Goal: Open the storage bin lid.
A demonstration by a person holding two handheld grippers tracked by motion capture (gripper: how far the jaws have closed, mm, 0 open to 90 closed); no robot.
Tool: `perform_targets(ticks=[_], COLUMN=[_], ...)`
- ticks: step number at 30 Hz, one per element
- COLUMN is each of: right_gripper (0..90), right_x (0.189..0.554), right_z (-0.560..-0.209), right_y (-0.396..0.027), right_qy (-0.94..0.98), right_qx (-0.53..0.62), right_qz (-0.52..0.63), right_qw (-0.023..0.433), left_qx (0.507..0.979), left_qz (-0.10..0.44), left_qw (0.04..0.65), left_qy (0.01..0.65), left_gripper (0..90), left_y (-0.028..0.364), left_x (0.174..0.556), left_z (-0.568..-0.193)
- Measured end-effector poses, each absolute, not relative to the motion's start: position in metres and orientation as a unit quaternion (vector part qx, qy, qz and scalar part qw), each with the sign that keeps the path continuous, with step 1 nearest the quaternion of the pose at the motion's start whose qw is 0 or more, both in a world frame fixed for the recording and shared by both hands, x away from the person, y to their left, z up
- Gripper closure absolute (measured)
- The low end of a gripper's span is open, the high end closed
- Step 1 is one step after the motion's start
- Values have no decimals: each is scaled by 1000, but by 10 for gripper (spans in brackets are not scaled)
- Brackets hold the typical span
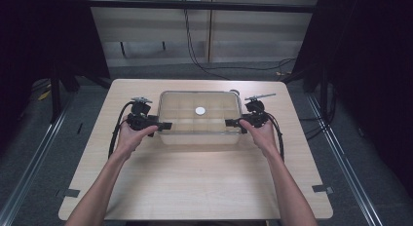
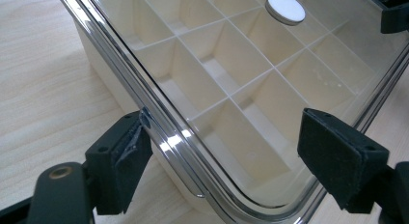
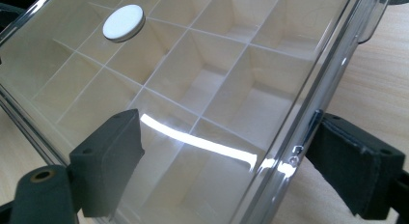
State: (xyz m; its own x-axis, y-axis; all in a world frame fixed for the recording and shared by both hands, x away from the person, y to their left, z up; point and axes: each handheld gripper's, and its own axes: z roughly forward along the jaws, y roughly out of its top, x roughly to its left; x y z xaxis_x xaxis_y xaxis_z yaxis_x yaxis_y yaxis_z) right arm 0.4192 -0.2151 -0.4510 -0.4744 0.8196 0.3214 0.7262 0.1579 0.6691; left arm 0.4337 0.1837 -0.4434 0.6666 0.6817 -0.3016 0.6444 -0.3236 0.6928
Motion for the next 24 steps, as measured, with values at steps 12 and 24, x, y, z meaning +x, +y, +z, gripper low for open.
perform_targets(ticks=[12,24], right_gripper=[142,155], right_x=[420,420], right_z=[-450,-447], right_y=[-217,-217], right_qy=[740,730], right_qx=[525,540], right_qz=[417,415], right_qw=[53,61], left_qx=[808,801], left_qz=[22,18], left_qw=[421,432], left_qy=[411,414], left_gripper=[226,268], left_y=[186,190], left_x=[434,434], left_z=[-444,-445])
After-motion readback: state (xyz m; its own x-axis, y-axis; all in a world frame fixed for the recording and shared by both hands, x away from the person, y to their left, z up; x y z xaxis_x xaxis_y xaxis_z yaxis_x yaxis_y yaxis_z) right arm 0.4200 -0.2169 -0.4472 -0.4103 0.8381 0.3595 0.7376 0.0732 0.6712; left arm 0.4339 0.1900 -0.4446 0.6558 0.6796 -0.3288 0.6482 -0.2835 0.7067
